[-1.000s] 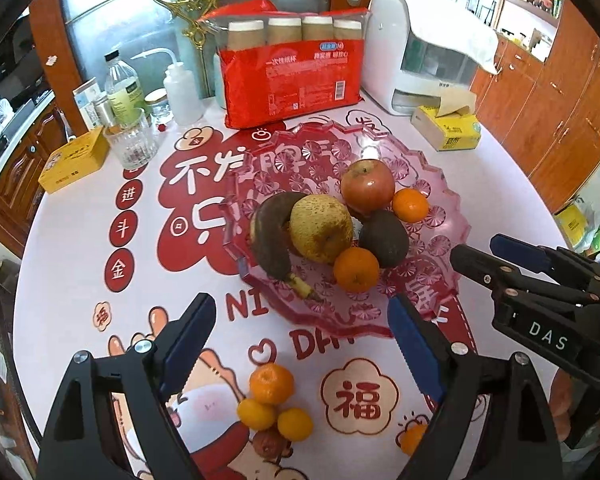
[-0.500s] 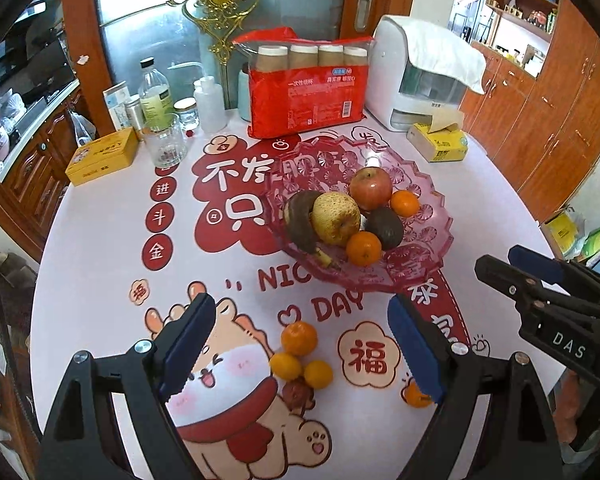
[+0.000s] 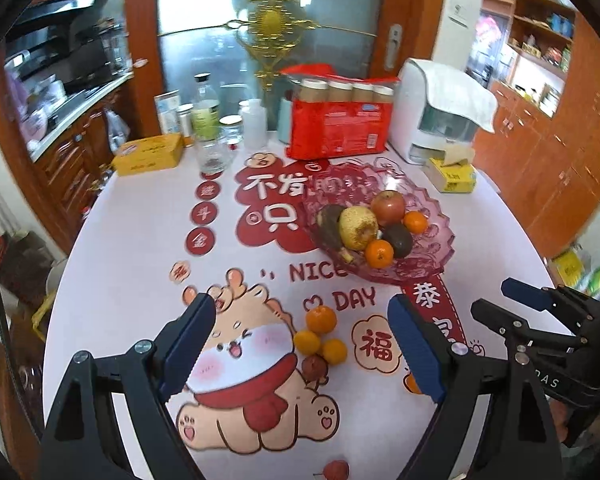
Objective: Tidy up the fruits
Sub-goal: 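Withdraw both open grippers from the bowl toward the remaining fruit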
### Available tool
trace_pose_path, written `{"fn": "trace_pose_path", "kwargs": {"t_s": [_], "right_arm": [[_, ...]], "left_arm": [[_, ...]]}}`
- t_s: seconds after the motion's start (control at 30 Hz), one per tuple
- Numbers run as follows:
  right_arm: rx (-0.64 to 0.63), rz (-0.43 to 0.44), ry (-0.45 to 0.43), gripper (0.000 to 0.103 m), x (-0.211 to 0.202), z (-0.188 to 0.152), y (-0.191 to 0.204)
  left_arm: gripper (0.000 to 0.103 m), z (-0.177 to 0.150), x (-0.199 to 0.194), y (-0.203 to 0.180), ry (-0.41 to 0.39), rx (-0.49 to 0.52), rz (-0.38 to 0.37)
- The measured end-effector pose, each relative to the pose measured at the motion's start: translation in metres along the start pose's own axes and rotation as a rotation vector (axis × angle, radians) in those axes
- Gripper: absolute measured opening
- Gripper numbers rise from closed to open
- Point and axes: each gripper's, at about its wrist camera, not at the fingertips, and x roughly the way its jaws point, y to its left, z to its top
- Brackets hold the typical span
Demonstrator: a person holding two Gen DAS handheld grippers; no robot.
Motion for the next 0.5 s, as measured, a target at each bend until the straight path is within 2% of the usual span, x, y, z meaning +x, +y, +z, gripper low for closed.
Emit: {"fn": "trace_pose_path", "kwargs": {"t_s": [0.2,0.33,0.5], "right_arm": [[-0.141,0.07,0.017,0.055,0.008,-0.016,0.003],[-0.184,0.121,0.054,0.055,0.019,-0.031,-0.001],[-0.218,0.16,0.107,0.055,0.037,-0.052,-0.012]], "left_arm": [[0.087,-0.053,0.01,-0.001,0.062,-0.074,0.047],[0.087,-0.091,0.026,-0.008,0.12,-0.12,0.074],[0.087,-0.13,0.04,-0.017,0.152,-0.157,0.093]]}}
